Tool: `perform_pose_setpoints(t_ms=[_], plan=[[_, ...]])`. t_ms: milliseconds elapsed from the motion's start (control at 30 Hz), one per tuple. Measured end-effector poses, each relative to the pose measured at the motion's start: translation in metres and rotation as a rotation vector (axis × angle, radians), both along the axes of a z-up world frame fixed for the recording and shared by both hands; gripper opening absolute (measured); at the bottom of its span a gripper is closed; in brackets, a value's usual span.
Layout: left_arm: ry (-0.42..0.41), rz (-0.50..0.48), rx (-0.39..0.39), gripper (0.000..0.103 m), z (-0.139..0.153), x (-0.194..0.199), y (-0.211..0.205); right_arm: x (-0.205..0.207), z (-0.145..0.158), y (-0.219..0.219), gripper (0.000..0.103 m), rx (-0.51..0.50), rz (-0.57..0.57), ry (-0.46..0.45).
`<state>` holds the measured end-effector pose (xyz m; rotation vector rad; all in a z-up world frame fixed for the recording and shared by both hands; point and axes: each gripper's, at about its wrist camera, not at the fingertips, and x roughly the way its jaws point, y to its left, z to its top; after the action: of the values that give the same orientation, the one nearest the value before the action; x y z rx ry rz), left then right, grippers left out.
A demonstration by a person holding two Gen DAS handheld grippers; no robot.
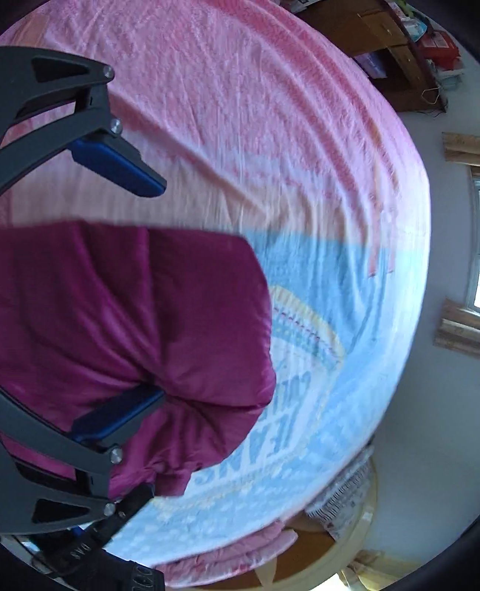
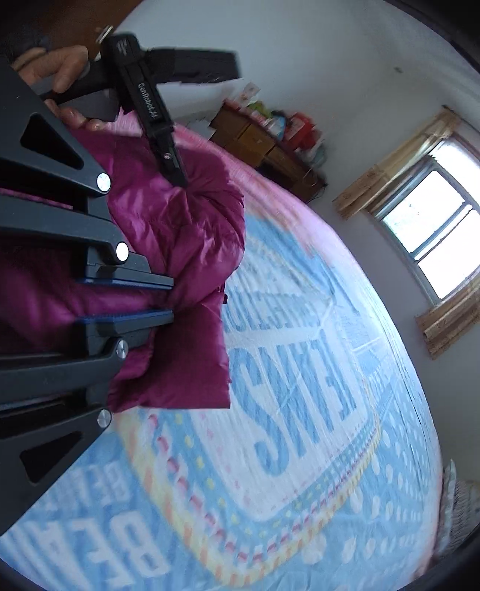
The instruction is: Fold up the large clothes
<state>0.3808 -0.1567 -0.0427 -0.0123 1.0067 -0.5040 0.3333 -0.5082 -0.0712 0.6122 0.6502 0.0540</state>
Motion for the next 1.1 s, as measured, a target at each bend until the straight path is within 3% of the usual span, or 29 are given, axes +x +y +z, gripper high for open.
perform_pose_setpoints(t_ms=[67, 133, 167, 200, 233, 367, 433, 500, 600, 767, 867, 967, 1100], plan=[[-0.034, -0.009, -0.048, 0.103, 0.010, -0.013, 0.029, -0.028, 0.015, -0.004, 0.012, 0.032, 0.002, -0.061], [-0.035, -0.020, -0.103, 0.103, 0.012, -0.023, 0.052, -0.049, 0.019, -0.006, 0.019, 0.068, -0.006, -0.076], [-0.022, -0.023, -0.141, 0.103, 0.009, -0.027, 0.060, -0.057, 0.018, -0.007, 0.046, 0.079, -0.012, -0.066], [-0.004, -0.031, -0.172, 0.103, 0.004, -0.030, 0.065, -0.061, 0.016, -0.007, 0.083, 0.089, -0.020, -0.044], [0.027, -0.040, -0.203, 0.103, -0.003, -0.034, 0.070, -0.066, 0.011, -0.007, 0.092, 0.106, -0.034, -0.036], [0.104, -0.024, -0.248, 0.103, -0.032, -0.037, 0.065, -0.063, -0.012, -0.002, 0.093, 0.207, -0.014, 0.003], [0.127, -0.015, -0.301, 0.103, -0.044, -0.039, 0.063, -0.060, -0.011, 0.012, 0.093, 0.091, -0.003, 0.007], [0.077, -0.008, -0.295, 0.103, -0.043, -0.043, 0.059, -0.053, -0.012, 0.027, 0.093, -0.003, 0.013, 0.046], [0.000, -0.035, -0.243, 0.103, -0.045, -0.051, 0.046, -0.042, -0.012, 0.042, 0.093, -0.045, 0.086, 0.078], [-0.019, -0.039, -0.239, 0.103, -0.046, -0.050, 0.045, -0.030, -0.015, 0.052, 0.092, -0.075, 0.123, 0.105], [-0.037, -0.038, -0.218, 0.100, -0.044, -0.052, 0.045, -0.026, -0.018, 0.056, 0.081, -0.086, 0.143, 0.109], [-0.057, -0.063, -0.213, 0.086, -0.042, -0.056, 0.044, -0.024, -0.019, 0.058, 0.070, -0.080, 0.153, 0.111], [-0.072, -0.066, -0.191, 0.082, -0.041, -0.057, 0.040, -0.023, -0.020, 0.058, 0.068, -0.081, 0.151, 0.113]])
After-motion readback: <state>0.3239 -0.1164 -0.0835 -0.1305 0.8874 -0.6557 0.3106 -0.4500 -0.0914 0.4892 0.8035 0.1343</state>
